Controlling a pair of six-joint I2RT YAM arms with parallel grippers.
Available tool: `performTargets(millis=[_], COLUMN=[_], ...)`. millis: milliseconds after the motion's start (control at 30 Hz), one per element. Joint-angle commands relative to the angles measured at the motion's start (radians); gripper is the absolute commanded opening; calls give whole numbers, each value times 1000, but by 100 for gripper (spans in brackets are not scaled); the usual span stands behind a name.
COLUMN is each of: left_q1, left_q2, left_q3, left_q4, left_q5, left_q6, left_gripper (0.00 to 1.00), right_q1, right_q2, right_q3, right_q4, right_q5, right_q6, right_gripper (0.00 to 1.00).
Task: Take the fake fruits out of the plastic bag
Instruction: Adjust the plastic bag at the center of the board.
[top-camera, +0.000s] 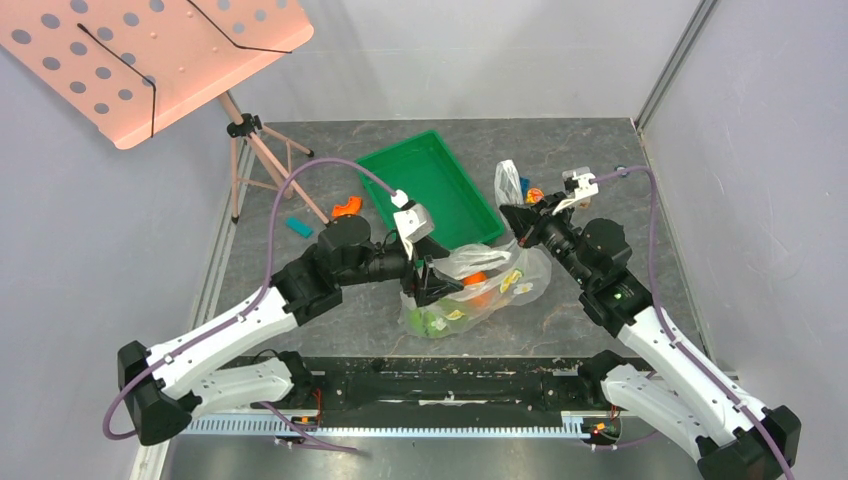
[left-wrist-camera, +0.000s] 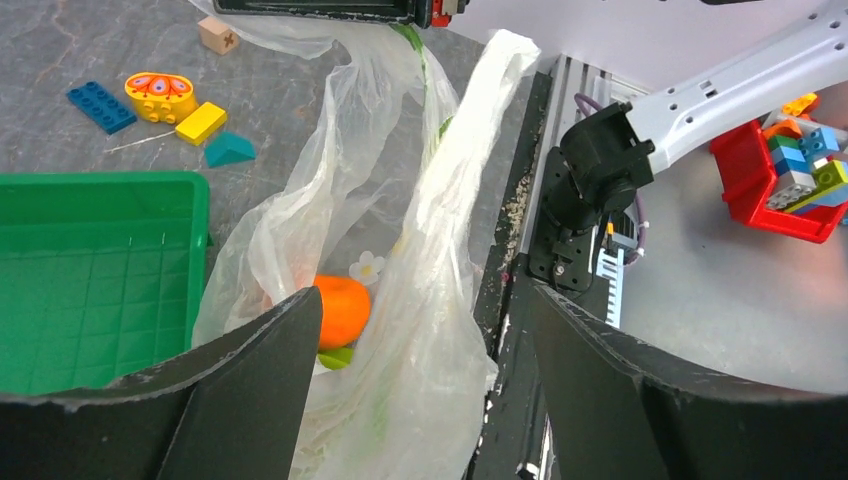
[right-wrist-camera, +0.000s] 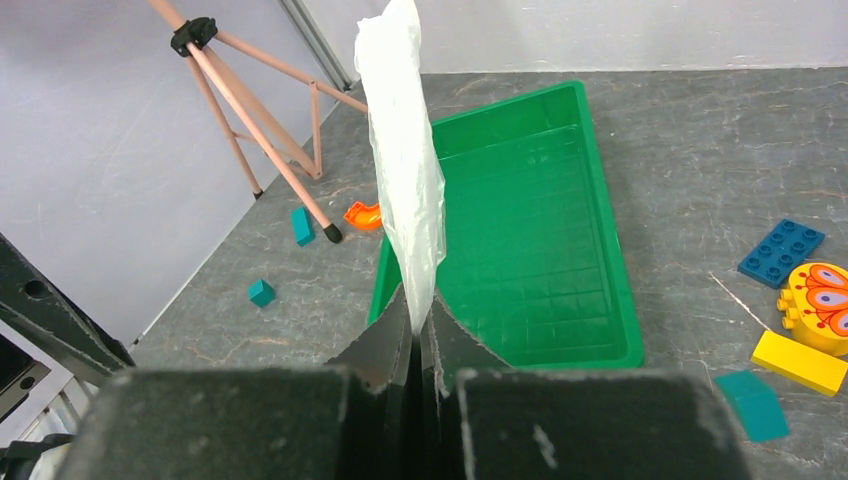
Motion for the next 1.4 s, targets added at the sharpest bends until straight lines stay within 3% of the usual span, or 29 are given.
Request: performTargets(millis=[0,333,467,500,567,633,900,967,1000,1067,1167,1300,1367], left_q1=[-4,-23,-25,-24,-25,-24,-23,-22,-23,-23,-24,-24,-23], left_q2=[38,136,144,143,132,109,-43,-64,-70,-69,-58,-52,-53], left_q3=[56,76,94,103,109,100,-58,-87,-94,-97,-97,-96,-97], left_q4=[-28,-35,-68,-77,-83,-69,143,177,184,185,188,199,206], left_q5=[34,-3,-47,-52,-69,-87,-134,-134,-133,-131,-124,-124,-131], left_q6=[68,84,79,81,73,63,-34,-52,-56,-58,-60,-65,-66], left_gripper=[82,78,54,45,16,2,2,2,2,2,2,2,2], right_q1=[3,2,3,2,1,2,2,2,3,2,2,2,2], right_q2=[2,12,9,6,-11,-36,-192,-211,-215,-212,-195,-165,-141], right_q3=[50,72,79,79,70,56,-56,-59,-48,-16,49,156,219], right_q4=[36,33,25,19,3,-19,-91,-99,-110,-141,-204,-298,-347], right_q5=[-23,-54,-46,-33,14,75,279,253,232,184,129,107,60], right_q6=[-16,-25,-30,-30,-28,-21,42,26,6,-26,-91,-143,-174], right_gripper=[0,0,0,0,0,0,1,14,28,47,63,73,69])
